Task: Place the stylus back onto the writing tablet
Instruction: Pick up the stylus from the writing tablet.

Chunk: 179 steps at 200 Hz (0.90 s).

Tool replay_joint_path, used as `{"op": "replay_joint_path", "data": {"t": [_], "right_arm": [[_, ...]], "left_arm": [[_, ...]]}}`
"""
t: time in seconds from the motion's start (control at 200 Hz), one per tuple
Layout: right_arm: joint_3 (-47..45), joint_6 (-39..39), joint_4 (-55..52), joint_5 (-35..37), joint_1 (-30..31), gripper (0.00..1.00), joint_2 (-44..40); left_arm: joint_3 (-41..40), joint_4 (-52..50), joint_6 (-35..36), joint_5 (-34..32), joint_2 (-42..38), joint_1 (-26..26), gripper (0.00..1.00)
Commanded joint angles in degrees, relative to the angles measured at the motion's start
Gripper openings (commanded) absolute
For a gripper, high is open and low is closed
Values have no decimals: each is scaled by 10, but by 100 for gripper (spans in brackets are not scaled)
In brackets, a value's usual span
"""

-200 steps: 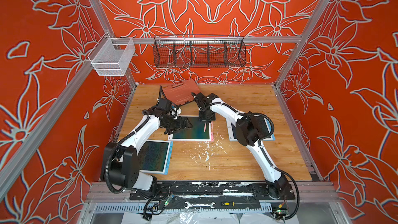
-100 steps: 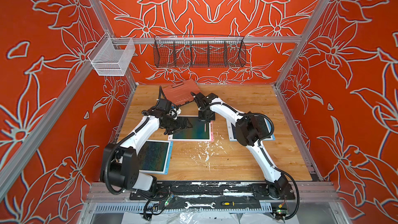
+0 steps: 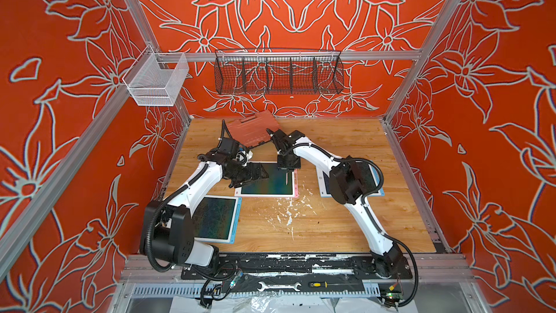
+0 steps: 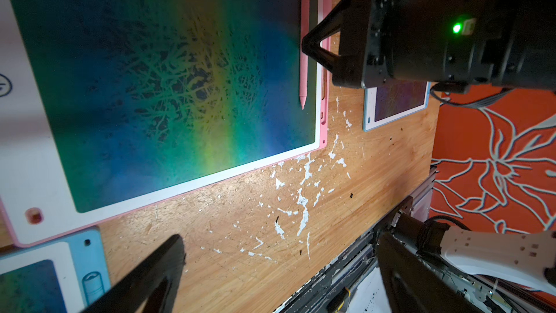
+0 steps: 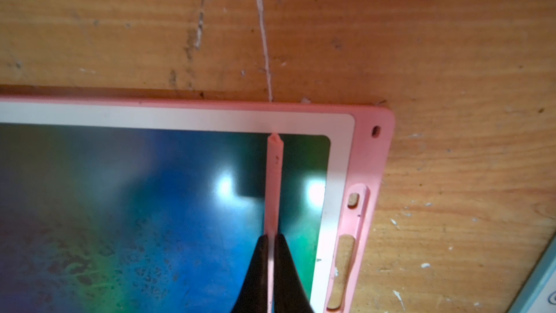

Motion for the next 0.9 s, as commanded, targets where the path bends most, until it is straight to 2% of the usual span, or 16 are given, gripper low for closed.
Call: {"op": "replay_joint_path", "data": {"t": [0.0, 0.891], "right_arm": [[-20, 5, -21, -3, 5, 8, 15], [-17, 7, -13, -22, 14, 12, 46]], "left_arm": [[-9, 0, 7, 11, -12, 4, 97], [-14, 1, 5, 11, -18, 10, 97]]}}
